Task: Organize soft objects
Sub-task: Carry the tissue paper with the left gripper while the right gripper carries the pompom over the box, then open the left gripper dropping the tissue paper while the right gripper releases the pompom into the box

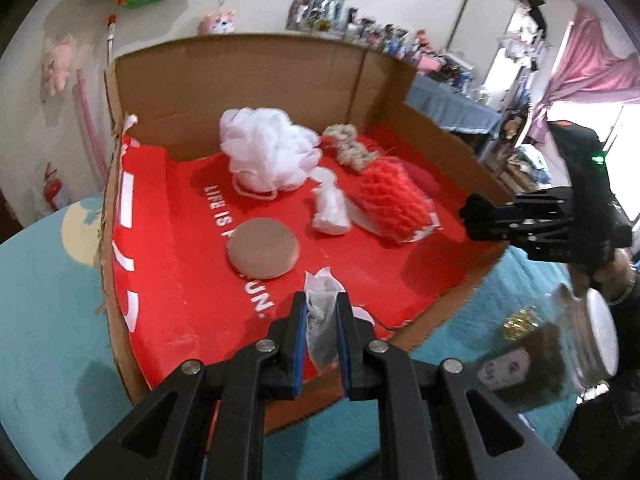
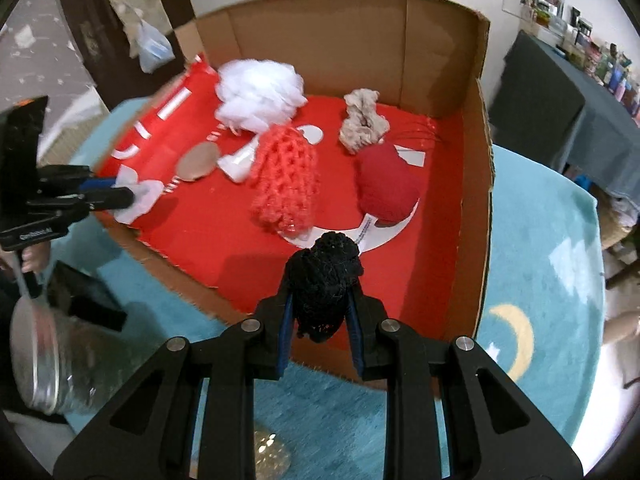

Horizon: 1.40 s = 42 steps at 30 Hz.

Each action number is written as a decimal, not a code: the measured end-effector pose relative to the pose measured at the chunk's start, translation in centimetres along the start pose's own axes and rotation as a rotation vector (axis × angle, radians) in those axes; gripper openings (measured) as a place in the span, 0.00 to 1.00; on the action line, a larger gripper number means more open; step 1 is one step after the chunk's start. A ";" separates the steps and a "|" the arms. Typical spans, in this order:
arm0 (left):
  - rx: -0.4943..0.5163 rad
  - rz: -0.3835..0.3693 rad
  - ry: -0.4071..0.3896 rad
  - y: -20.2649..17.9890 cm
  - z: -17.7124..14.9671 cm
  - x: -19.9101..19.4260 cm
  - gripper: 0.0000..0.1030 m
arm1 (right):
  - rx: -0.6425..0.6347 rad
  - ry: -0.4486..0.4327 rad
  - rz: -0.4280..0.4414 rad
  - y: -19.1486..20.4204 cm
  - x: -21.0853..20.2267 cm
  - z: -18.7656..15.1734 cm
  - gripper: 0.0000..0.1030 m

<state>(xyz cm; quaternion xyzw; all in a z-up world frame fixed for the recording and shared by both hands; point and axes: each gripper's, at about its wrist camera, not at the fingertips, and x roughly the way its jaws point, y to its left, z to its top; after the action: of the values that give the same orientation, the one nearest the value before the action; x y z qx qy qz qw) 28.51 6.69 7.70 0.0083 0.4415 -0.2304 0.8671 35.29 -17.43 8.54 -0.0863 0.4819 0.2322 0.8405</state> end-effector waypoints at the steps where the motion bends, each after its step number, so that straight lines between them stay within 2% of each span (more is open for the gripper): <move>1: -0.003 0.010 0.008 0.1 0.0 0.2 0.14 | -0.006 0.008 -0.018 0.2 0.2 0.2 0.21; 9: -0.027 0.070 0.057 0.6 0.5 1.8 0.14 | -0.054 0.087 -0.148 0.8 2.4 1.0 0.21; 19: -0.026 0.096 0.064 1.0 0.4 2.3 0.16 | -0.085 0.130 -0.192 1.1 3.8 0.9 0.22; 20: -0.024 0.104 0.065 1.0 0.4 2.4 0.19 | -0.085 0.130 -0.192 1.1 3.8 0.8 0.22; 23: -0.018 0.113 0.067 0.9 0.4 2.5 0.20 | -0.084 0.129 -0.191 0.9 3.8 0.8 0.22; 27: -0.011 0.111 0.061 0.7 0.3 2.4 0.33 | -0.086 0.129 -0.188 1.0 4.0 1.0 0.22; 31: -0.003 0.114 0.059 0.5 0.3 2.2 0.34 | -0.085 0.127 -0.182 1.0 3.9 0.9 0.22; 34: -0.003 0.113 0.055 0.3 0.3 2.2 0.42 | -0.080 0.126 -0.178 0.9 3.9 0.9 0.23; 38: -0.002 0.110 0.046 0.3 0.4 2.1 0.44 | -0.078 0.125 -0.175 0.9 3.7 0.9 0.23; 42: -0.003 0.105 0.030 0.1 0.5 1.6 0.53 | -0.070 0.123 -0.169 0.9 3.4 0.9 0.23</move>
<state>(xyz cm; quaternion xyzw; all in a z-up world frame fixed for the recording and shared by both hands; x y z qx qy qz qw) 29.71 6.01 6.71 0.0336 0.4537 -0.1837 0.8714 36.98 -15.27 6.18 -0.1700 0.5151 0.1715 0.8224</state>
